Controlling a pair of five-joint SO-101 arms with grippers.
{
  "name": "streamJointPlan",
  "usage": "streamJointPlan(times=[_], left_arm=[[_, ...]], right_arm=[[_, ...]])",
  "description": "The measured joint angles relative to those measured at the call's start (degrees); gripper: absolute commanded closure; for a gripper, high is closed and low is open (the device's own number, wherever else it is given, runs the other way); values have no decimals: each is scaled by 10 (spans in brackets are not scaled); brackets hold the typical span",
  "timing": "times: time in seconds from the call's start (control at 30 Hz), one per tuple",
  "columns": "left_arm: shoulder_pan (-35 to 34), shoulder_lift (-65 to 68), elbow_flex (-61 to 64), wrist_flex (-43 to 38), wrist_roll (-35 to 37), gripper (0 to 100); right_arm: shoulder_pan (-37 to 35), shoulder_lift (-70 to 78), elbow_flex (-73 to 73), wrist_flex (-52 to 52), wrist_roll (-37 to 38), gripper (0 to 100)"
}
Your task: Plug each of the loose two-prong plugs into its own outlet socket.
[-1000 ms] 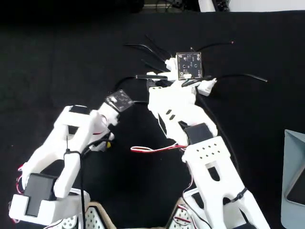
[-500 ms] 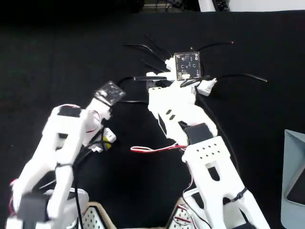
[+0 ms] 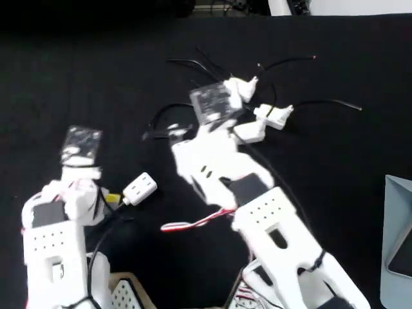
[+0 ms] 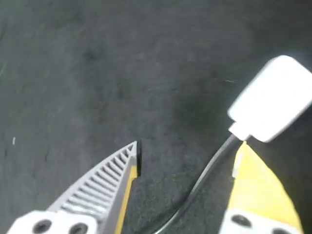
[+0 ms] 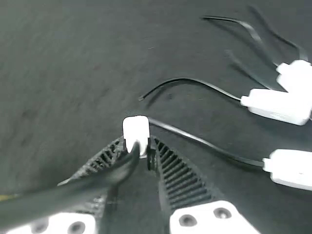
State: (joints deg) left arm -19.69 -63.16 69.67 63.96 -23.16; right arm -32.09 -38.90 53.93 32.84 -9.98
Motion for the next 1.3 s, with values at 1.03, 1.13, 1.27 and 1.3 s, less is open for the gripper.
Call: streamJointPlan(times=[1.03, 1.13, 1.27, 1.3], left_arm=[[-69, -65, 94, -63, 101, 690], [-69, -65, 94, -63, 101, 690], [-69, -65, 94, -63, 101, 690], [-69, -65, 94, -63, 101, 690]], right_arm=[[-113, 295, -190, 118, 33, 986], [-130, 302, -190, 118, 33, 986], [-136, 317, -190, 118, 33, 986], [-136, 321, -190, 118, 33, 986]])
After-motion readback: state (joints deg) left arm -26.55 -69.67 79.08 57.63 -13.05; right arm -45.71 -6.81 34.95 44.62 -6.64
